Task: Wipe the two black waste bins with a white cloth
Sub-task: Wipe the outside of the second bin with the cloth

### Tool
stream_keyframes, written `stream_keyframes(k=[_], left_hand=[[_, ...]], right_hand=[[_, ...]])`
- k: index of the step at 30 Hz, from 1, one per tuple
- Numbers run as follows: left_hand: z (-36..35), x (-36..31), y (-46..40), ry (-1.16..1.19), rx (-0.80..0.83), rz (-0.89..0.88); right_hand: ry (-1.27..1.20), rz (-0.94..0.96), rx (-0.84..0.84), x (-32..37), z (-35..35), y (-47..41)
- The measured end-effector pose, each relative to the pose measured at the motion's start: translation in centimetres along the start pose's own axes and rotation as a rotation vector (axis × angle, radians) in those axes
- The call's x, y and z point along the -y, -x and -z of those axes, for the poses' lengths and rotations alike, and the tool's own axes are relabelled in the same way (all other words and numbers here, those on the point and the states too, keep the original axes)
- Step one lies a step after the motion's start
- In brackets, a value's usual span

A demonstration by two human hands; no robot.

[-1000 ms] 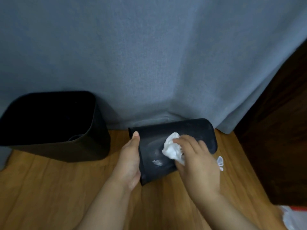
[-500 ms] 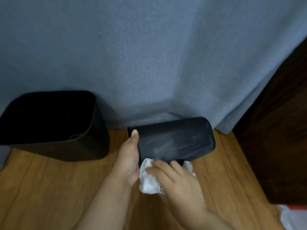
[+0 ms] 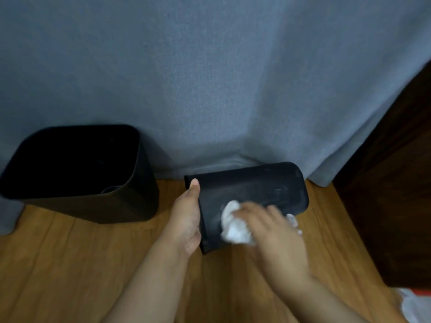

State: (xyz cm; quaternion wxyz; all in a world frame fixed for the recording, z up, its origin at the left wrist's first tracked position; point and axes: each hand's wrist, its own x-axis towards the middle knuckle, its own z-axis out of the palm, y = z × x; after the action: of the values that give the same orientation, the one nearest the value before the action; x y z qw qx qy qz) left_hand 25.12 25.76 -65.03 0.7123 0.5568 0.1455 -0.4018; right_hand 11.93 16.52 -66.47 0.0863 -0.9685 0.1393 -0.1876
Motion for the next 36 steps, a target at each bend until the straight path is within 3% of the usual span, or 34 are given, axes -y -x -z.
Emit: stream_keyframes(k=[2, 4, 9, 11, 15, 18, 21, 23, 26, 31, 34, 36], left_hand=[[-0.2, 0.0, 0.1, -0.012, -0.005, -0.013], [-0.5, 0.0, 0.3, -0.005, -0.006, -0.007], [-0.3, -0.2, 0.2, 0.023, -0.025, 0.032], [-0.1, -0.2, 0.2, 0.009, -0.021, 0.018], [0.0, -0.1, 0.1, -0.024, -0.015, -0.032], [-0.1, 0.1, 0.2, -0.019, -0.020, -0.027], [0.4, 0.2, 0.1, 0.000, -0.025, 0.043], [0.7, 0.2, 0.2, -0.022, -0.015, 0.059], [0.7, 0.1, -0.2, -0.059, -0.007, 0.005], [0.6, 0.0, -0.1, -0.060, 0.002, -0.037], [0.3, 0.2, -0.2, -0.047, -0.008, -0.035], [0.2, 0.1, -0.3, -0.022, -0.022, -0.018]], right_hand=[[-0.009, -0.207, -0.049, -1.4, 0.2, -1.0], [-0.049, -0.260, -0.085, -0.8, 0.2, -1.7], [-0.055, 0.081, 0.069, 3.2, -0.3, -1.2], [-0.020, 0.043, 0.083, 1.9, -0.1, -1.2], [0.054, -0.245, -0.012, -2.1, 0.5, -1.6], [-0.013, -0.152, -0.058, -0.3, -0.1, -1.7], [-0.074, 0.072, 0.028, 3.4, -0.7, -1.7], [-0.069, 0.117, 0.044, 4.0, -0.8, -1.8], [0.006, 0.069, 0.012, 1.7, -0.7, -1.4], [0.018, -0.233, -0.022, -4.0, 0.1, -0.8], [-0.039, -0.211, -0.085, -2.0, -0.2, -1.1], [-0.071, -0.080, -0.048, 0.6, -0.3, -0.9]])
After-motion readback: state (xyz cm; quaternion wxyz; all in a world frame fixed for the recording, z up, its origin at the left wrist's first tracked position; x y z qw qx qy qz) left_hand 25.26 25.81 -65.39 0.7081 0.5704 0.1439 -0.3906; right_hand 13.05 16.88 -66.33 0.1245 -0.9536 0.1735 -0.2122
